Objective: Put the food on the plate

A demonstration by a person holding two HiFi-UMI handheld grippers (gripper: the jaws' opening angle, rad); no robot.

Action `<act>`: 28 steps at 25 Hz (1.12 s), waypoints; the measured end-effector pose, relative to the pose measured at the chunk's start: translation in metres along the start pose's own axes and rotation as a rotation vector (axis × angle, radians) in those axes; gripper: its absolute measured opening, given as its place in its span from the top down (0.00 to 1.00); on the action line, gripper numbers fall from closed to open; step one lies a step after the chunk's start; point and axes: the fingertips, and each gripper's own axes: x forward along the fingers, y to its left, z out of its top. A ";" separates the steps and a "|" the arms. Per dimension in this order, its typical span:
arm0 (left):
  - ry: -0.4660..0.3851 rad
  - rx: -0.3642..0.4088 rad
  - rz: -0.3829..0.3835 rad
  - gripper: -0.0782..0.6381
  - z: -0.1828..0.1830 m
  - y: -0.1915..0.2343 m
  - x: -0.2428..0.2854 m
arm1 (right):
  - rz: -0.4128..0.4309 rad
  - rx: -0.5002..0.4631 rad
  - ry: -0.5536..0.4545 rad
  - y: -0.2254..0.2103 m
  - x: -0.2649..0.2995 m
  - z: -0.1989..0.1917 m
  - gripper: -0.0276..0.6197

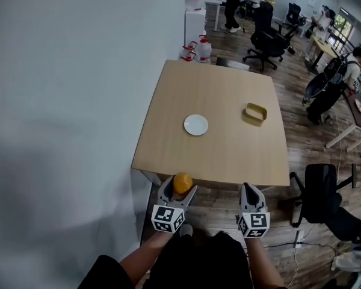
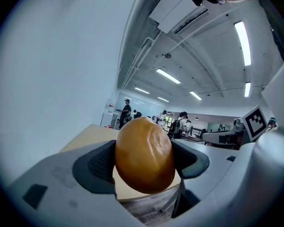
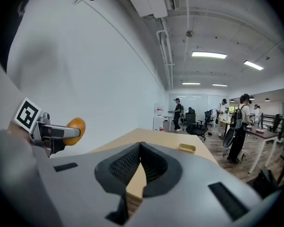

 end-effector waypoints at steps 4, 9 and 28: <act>0.012 -0.024 0.015 0.43 -0.010 0.014 0.010 | 0.006 0.011 0.014 -0.007 0.018 -0.007 0.87; 0.036 -0.028 0.040 0.43 -0.017 0.027 0.022 | 0.008 0.050 -0.010 -0.012 0.037 -0.001 0.87; 0.152 -0.067 0.101 0.43 -0.027 0.114 0.171 | 0.177 0.079 -0.006 -0.043 0.217 0.026 0.87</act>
